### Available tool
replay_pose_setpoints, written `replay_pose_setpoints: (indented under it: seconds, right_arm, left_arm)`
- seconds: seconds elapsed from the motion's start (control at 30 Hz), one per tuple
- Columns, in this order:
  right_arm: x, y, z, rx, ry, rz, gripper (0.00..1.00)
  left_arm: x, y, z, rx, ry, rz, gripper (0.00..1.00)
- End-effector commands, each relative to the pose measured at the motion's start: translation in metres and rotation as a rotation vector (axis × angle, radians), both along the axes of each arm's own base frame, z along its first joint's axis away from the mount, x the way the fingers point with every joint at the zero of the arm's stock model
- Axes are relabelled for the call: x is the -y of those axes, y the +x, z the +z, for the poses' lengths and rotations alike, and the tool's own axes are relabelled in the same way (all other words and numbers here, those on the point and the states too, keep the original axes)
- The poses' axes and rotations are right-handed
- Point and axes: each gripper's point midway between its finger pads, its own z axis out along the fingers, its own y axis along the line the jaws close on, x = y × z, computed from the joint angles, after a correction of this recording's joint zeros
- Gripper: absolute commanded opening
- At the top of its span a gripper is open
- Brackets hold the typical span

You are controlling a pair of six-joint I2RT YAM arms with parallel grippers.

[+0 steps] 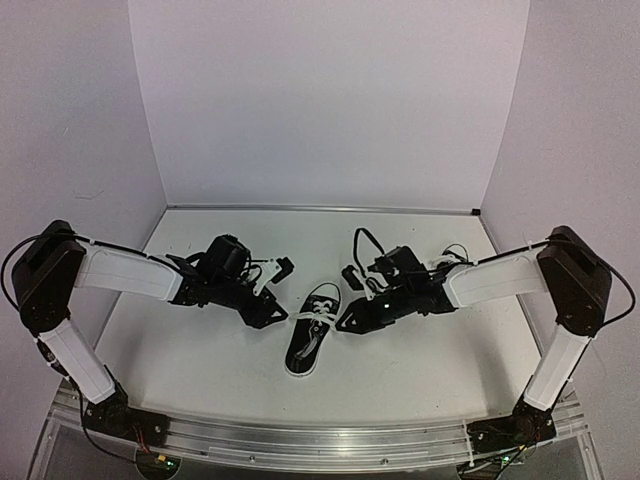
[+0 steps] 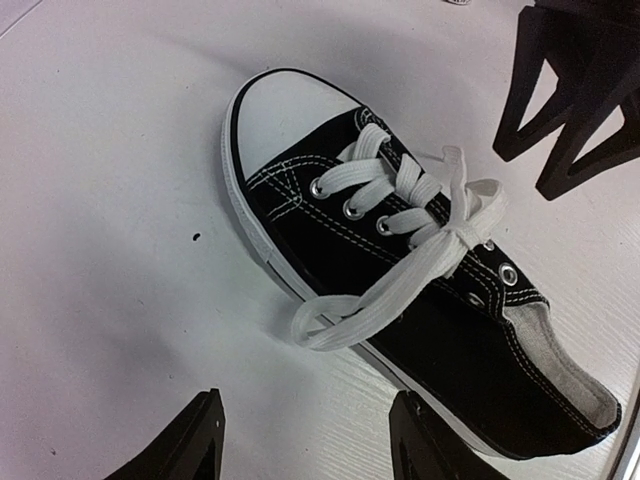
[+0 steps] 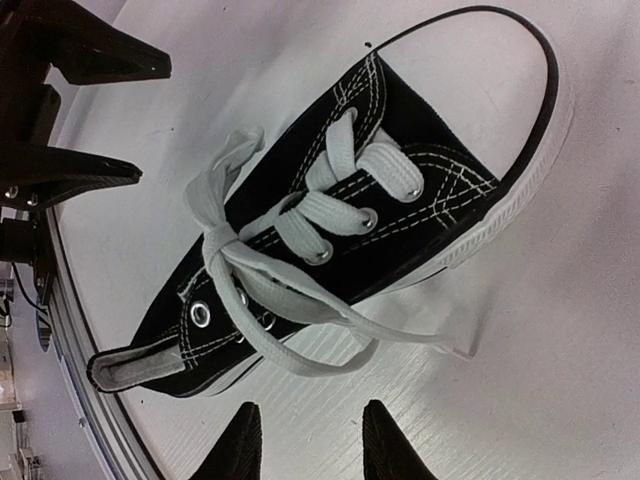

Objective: Tie the shoes

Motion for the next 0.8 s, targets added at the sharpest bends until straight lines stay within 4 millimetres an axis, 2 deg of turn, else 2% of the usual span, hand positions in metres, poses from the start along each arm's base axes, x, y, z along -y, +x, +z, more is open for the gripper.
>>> replay_pose_setpoints:
  seconds: [0.0,0.37,0.77]
  right_arm:
    - [-0.009,0.014,0.000,0.082,0.030,-0.012,0.33]
    - [-0.023,0.010,-0.021,0.074,0.009,0.025,0.35]
    - [-0.029,0.017,-0.029,0.115,-0.019,0.041,0.38]
  left_arm:
    - [0.009,0.006,0.014,0.056,-0.052,-0.027,0.59]
    - [0.008,0.008,0.012,0.055,-0.048,-0.020,0.59]
    - [0.007,0.009,0.008,0.027,-0.065,-0.020,0.59]
